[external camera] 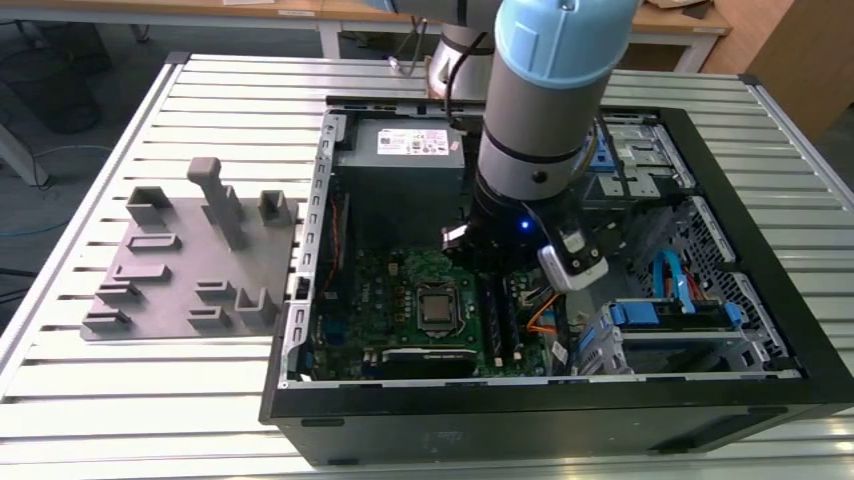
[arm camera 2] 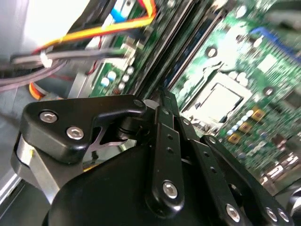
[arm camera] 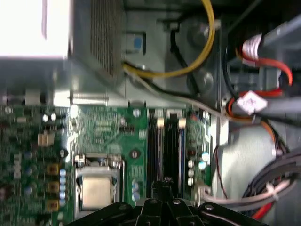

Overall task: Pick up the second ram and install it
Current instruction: 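Press down the second ram until it locks into place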

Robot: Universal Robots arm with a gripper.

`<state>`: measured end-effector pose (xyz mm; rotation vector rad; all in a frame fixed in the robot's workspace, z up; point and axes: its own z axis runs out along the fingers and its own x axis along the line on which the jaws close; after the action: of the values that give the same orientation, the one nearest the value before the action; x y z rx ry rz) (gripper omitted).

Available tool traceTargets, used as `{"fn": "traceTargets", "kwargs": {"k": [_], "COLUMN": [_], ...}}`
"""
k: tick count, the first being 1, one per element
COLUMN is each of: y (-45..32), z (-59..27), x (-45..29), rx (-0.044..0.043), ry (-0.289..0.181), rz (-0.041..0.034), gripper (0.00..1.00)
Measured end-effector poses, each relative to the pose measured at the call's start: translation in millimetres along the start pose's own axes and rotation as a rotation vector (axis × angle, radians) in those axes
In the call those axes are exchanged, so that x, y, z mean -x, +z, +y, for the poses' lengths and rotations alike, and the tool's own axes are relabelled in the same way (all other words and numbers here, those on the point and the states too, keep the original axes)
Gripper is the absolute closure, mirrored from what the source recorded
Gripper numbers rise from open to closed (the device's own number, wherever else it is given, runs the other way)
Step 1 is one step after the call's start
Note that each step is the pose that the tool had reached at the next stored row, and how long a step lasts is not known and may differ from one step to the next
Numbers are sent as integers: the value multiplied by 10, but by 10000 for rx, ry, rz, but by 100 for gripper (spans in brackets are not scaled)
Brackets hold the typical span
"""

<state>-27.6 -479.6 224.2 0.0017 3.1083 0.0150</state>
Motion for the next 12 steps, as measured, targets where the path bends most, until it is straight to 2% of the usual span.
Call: {"fn": "traceTargets", "kwargs": {"k": [7,9,12], "y": [11,28,58], "z": [-224,-274,-292], "x": [0,-1,-3], "rx": [-248,-268,-275], "ry": [-9,-9,-8], "rz": [0,1,7], "gripper": [89,89,89]}}
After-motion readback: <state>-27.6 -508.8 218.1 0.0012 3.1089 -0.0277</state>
